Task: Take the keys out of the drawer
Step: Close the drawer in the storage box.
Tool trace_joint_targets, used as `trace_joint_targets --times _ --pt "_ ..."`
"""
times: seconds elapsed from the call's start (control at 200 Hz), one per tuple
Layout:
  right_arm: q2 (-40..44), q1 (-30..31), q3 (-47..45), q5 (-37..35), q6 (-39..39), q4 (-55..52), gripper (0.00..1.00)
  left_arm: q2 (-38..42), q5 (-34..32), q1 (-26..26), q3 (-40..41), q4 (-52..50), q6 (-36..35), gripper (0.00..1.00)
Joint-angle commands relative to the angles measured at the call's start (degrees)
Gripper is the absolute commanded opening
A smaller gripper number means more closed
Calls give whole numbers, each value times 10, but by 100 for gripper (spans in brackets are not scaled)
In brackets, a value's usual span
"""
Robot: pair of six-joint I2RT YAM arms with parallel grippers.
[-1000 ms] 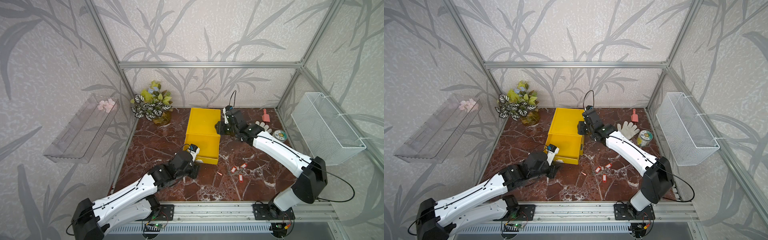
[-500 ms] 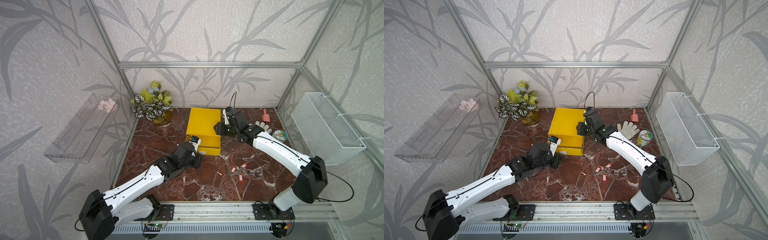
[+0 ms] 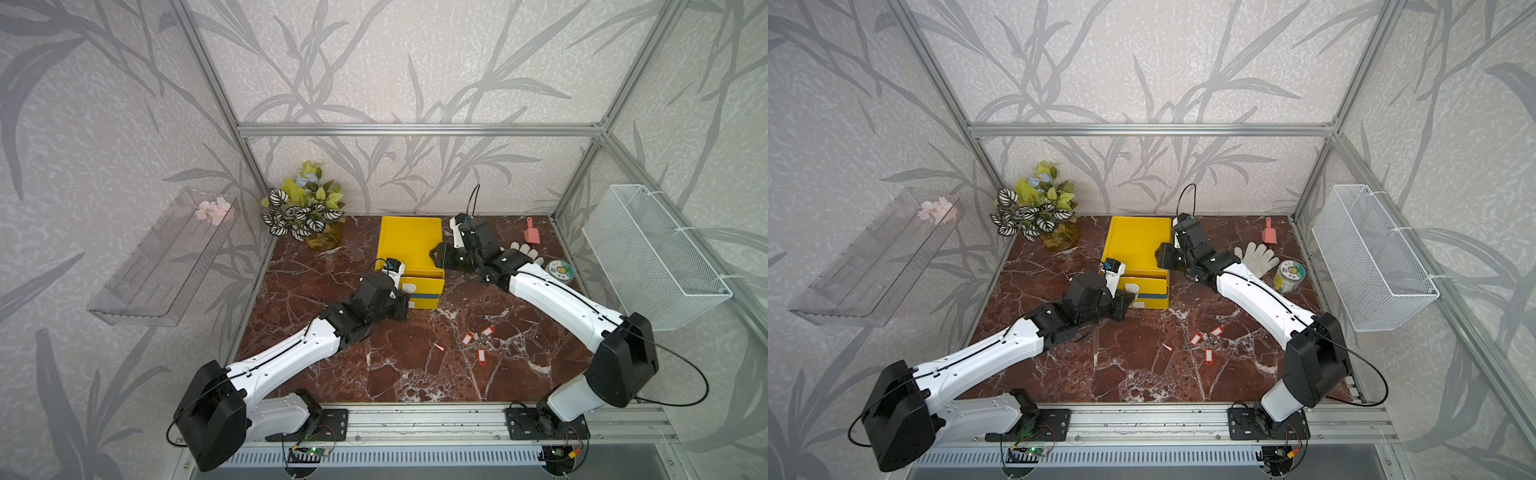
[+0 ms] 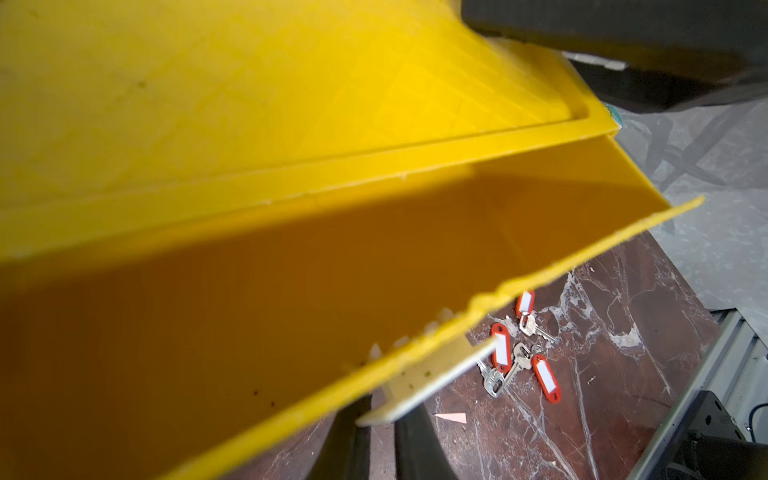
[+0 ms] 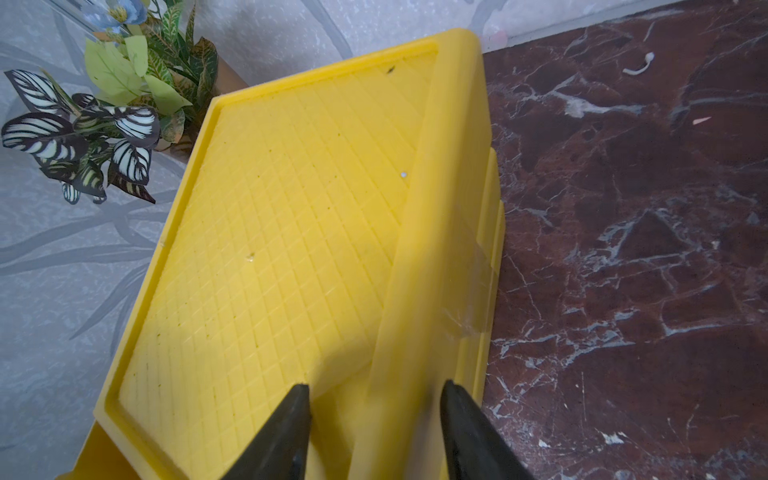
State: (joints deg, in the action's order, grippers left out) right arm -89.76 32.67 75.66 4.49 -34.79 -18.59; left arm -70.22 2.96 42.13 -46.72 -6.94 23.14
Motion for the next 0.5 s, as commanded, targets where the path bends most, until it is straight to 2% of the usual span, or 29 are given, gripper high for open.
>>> trace_joint_targets --times 0.0,0.35,0.495 --pt "8 -4 -15 13 -7 -2 53 -8 -11 -2 -25 50 0 16" --pt "17 -3 -37 56 -13 13 53 -21 -59 -2 -18 76 14 16" --pt "23 -3 -47 73 -38 22 53 -36 -69 -4 -25 82 16 17"
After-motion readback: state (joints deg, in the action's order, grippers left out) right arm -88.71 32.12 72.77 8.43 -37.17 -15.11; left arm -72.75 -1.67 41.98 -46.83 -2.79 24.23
